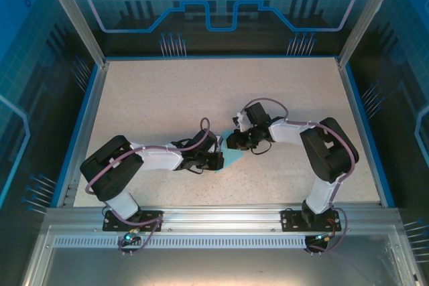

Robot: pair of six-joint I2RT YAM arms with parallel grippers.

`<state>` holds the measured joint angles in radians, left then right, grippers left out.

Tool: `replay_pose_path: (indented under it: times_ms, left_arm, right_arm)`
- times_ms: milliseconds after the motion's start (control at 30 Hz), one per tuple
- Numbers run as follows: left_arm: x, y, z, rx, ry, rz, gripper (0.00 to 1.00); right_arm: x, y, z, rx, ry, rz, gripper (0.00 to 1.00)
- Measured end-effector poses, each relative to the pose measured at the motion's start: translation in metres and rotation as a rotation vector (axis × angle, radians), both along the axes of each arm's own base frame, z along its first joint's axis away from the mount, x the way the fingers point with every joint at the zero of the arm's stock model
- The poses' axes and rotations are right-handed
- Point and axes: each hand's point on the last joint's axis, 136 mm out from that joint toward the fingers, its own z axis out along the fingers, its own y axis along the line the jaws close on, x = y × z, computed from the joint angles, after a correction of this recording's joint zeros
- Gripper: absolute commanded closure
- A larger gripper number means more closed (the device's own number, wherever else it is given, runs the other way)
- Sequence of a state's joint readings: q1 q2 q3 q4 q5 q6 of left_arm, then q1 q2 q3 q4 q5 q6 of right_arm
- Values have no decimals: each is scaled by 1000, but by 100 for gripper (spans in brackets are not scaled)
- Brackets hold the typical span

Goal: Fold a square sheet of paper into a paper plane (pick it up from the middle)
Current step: Fourth fold the wing at the center of the table.

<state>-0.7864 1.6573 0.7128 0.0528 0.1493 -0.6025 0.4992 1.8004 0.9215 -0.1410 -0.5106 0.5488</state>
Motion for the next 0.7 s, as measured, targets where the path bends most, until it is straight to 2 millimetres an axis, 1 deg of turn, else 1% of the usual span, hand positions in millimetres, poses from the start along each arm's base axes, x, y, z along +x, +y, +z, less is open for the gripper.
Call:
replay_pose_path:
  times_ms: [133, 367, 500, 700]
  left_arm:
    - [-1, 1, 0, 8, 7, -1, 98]
    - [-9, 9, 6, 33, 31, -3, 94]
    - [-13, 12, 19, 28, 30, -5, 92]
    - [-2, -3, 45, -26, -12, -24, 91]
  right_arm:
    - [1, -4, -16, -20, 32, -11, 82]
    - [2, -3, -16, -3, 37, -14, 81]
    - [2, -3, -16, -1, 34, -14, 82]
    - [2, -3, -16, -1, 36, -16, 82]
